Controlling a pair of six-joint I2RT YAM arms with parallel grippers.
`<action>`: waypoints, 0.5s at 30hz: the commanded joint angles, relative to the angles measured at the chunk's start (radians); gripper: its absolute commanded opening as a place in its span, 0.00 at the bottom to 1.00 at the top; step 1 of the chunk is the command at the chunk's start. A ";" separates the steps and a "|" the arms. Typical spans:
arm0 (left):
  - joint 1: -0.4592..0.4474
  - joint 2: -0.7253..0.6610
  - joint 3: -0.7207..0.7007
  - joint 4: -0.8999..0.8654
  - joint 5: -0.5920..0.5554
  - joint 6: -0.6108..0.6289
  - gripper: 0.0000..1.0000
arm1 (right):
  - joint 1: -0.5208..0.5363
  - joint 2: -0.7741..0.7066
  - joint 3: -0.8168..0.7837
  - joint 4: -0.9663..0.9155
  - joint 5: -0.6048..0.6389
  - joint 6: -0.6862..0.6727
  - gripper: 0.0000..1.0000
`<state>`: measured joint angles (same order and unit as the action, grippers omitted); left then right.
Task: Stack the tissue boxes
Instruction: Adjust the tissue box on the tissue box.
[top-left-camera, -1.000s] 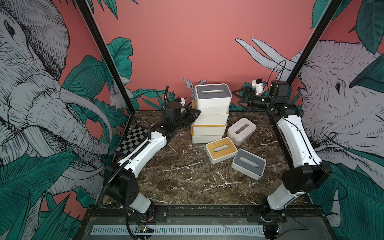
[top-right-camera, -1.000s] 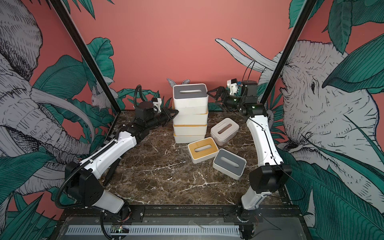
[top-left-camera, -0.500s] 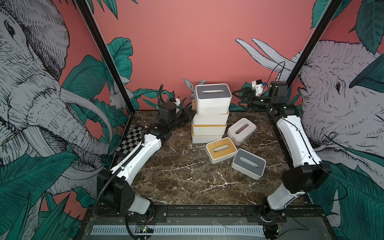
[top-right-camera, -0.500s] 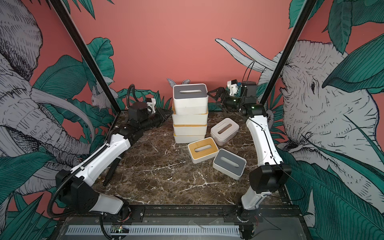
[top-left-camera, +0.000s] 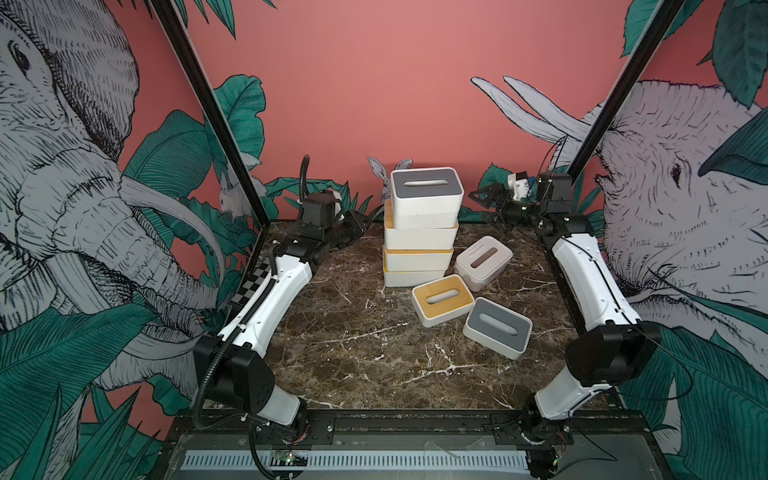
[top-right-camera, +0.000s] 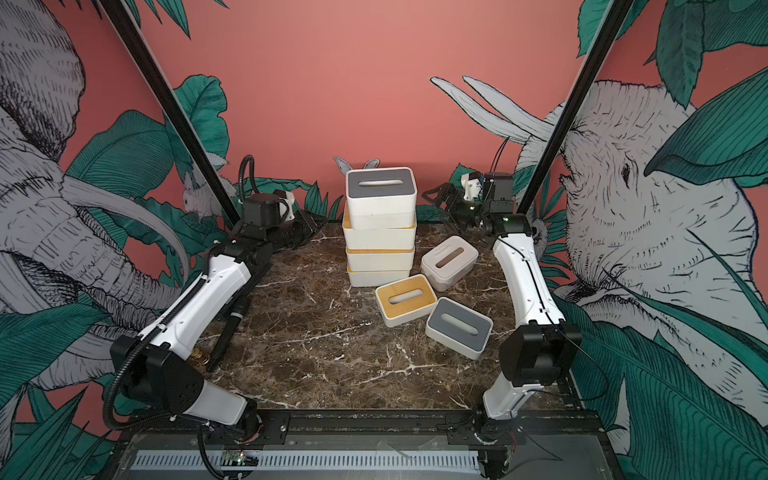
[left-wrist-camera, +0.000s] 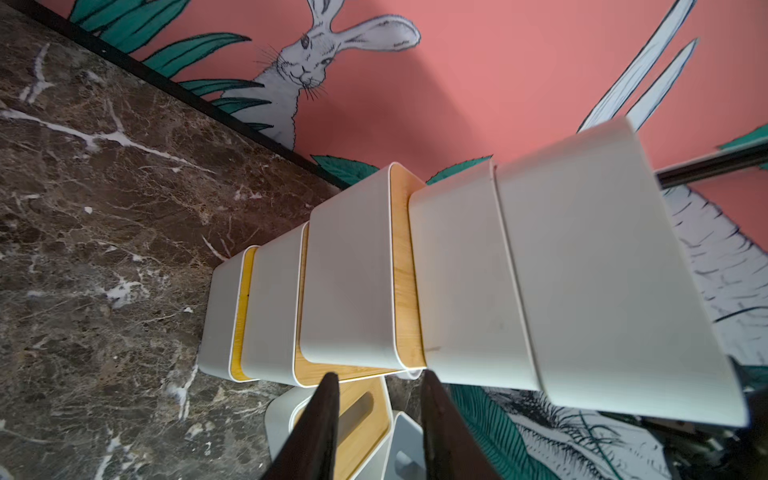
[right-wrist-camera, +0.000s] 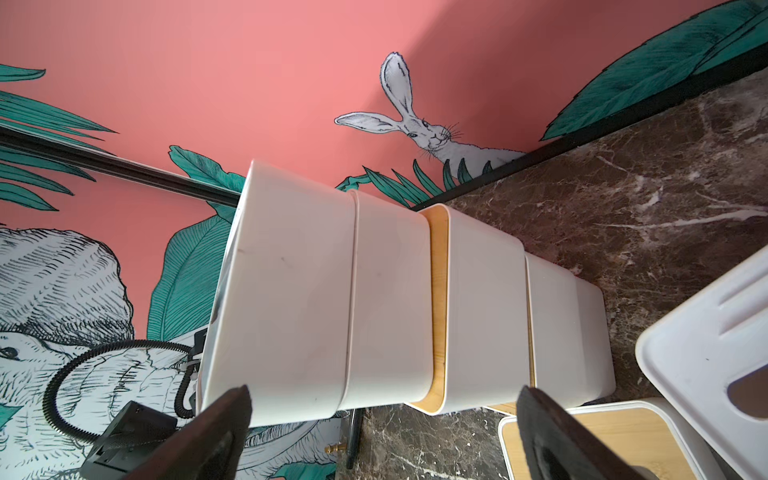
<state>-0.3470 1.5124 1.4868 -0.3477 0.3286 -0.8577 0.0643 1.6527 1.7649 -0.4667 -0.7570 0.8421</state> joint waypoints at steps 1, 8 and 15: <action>-0.035 0.002 0.041 -0.070 0.050 0.062 0.31 | -0.003 -0.032 0.002 0.044 -0.012 -0.002 0.99; -0.105 0.048 0.048 0.012 0.079 -0.011 0.21 | -0.003 -0.025 -0.002 0.063 -0.021 0.014 0.99; -0.136 0.099 0.104 0.042 0.087 -0.038 0.19 | -0.003 -0.030 0.000 0.052 -0.027 0.005 0.99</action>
<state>-0.4755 1.6108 1.5475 -0.3420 0.4030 -0.8768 0.0643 1.6527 1.7649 -0.4526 -0.7677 0.8528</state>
